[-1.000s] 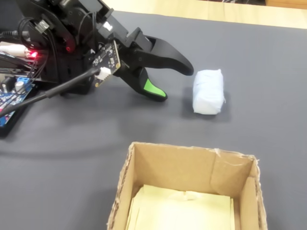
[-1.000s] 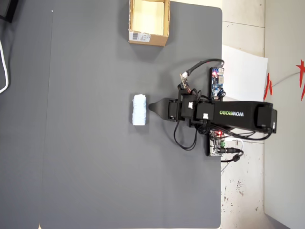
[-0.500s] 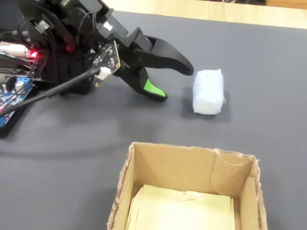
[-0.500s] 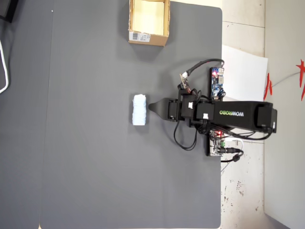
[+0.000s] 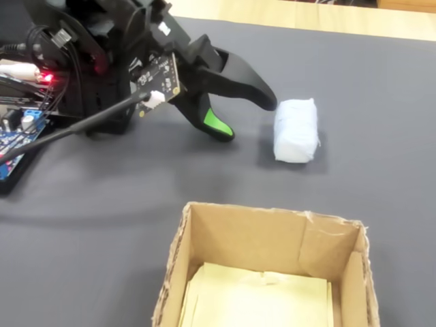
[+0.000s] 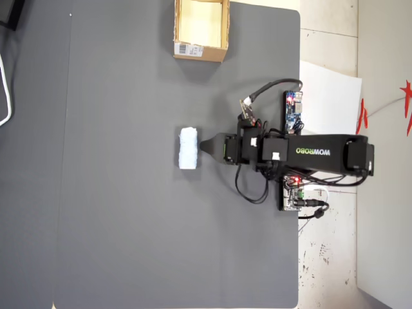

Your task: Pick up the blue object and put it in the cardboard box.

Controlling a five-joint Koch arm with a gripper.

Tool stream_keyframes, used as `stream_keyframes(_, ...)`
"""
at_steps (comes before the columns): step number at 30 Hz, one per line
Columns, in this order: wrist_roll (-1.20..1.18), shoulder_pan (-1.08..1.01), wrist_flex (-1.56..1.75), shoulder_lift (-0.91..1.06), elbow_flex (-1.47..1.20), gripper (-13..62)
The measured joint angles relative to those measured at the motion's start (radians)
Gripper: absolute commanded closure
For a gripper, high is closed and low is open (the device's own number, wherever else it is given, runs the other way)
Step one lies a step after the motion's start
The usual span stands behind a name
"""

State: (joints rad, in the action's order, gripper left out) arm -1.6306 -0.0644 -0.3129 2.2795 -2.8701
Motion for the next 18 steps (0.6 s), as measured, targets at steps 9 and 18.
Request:
stream_keyframes(9,0.015,0.095,-0.156,0.000,0.166,15.6)
stream_keyframes(18,0.038,0.095,-0.270,-0.167,0.385,15.6)
